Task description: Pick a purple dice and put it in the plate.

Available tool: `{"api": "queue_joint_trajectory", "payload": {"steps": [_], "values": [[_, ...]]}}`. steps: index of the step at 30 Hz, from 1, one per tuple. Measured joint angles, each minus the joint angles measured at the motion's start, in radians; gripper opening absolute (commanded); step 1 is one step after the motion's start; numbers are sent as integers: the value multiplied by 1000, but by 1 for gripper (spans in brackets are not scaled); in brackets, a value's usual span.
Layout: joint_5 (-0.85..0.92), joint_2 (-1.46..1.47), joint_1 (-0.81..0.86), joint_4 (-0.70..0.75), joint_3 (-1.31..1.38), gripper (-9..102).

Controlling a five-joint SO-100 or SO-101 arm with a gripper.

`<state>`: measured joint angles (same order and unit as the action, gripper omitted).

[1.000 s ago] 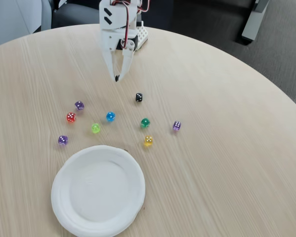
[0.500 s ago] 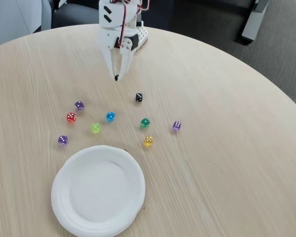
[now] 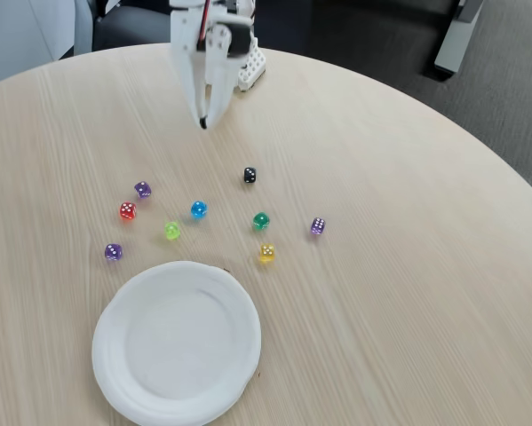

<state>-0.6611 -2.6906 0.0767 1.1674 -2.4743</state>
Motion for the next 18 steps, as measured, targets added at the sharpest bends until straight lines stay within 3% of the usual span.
{"api": "queue_joint_trajectory", "payload": {"steps": [9, 18], "values": [[-130, 446, -5, 28, 267, 0], [-153, 537, 2, 40, 279, 0]]}}
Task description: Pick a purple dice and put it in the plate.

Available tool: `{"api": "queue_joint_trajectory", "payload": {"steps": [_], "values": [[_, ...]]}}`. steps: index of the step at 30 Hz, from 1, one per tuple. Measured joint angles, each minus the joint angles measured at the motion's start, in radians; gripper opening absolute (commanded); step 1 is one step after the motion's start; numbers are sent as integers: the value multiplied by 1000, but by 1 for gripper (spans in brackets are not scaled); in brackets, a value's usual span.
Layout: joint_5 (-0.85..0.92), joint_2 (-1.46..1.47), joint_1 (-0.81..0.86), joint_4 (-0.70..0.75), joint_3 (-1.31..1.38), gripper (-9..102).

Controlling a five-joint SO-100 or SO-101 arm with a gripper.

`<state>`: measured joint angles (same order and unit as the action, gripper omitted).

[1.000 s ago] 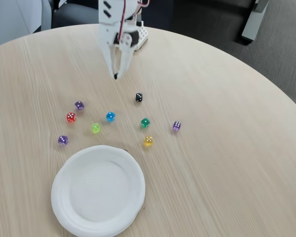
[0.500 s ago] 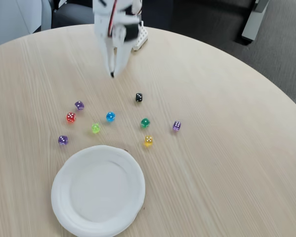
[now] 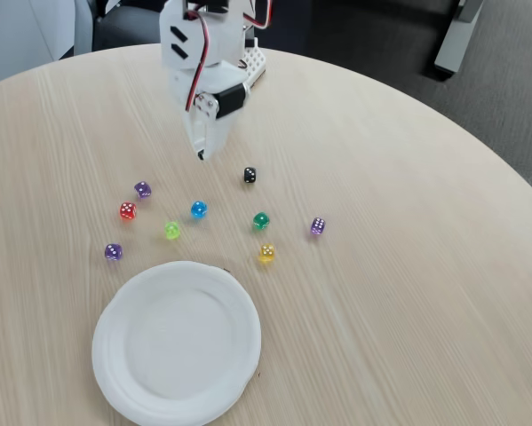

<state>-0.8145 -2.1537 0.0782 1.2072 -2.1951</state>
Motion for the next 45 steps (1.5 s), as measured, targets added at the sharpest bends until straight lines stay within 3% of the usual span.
{"api": "queue_joint_trajectory", "payload": {"steps": [13, 19, 26, 35, 45], "values": [[-69, 0, -357, 0, 3, 0], [-41, 0, -405, -14, 3, 0], [-55, 23, -426, -204, 3, 0], [-104, 272, -449, -416, 3, 0], [-129, 399, -449, -555, 3, 0]]}}
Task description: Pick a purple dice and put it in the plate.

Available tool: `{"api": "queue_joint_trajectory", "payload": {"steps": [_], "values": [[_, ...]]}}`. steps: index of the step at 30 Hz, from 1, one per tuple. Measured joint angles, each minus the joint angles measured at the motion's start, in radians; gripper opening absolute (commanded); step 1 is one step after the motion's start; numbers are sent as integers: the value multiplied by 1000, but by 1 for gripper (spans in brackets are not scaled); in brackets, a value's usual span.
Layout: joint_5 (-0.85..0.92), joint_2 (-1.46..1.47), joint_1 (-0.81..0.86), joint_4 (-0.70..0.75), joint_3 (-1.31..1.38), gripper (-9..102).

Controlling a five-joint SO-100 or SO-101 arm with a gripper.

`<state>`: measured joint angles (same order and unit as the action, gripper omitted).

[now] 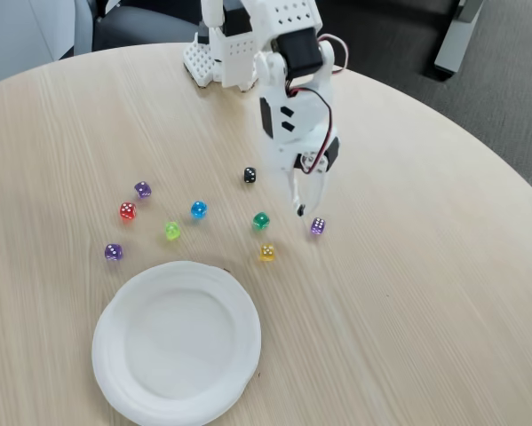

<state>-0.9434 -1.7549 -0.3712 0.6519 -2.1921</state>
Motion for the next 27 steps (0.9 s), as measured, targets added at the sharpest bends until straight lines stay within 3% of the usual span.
{"api": "queue_joint_trajectory", "payload": {"steps": [14, 27], "values": [[-143, 11, -63, -63, 32, 0], [-135, 126, -67, -167, 34, 0]]}}
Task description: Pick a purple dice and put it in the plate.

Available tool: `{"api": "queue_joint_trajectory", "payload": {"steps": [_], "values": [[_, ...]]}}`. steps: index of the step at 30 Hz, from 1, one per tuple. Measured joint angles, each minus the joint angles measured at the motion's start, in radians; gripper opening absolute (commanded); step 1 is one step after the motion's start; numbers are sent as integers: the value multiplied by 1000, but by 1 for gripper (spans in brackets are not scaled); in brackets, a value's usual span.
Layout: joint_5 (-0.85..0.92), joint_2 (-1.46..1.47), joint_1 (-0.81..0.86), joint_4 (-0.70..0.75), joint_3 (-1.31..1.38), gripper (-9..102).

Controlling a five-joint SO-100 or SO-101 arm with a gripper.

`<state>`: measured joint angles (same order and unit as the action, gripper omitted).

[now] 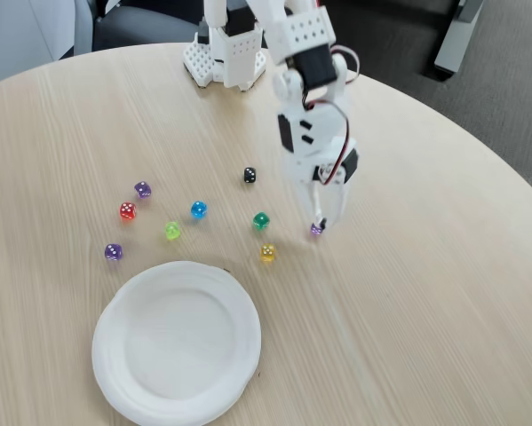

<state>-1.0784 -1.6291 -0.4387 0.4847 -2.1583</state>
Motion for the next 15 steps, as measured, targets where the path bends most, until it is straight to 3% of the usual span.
{"api": "queue_joint_trajectory", "payload": {"steps": [15], "values": [[-20, 6, 2, -5, 0, 10]]}}
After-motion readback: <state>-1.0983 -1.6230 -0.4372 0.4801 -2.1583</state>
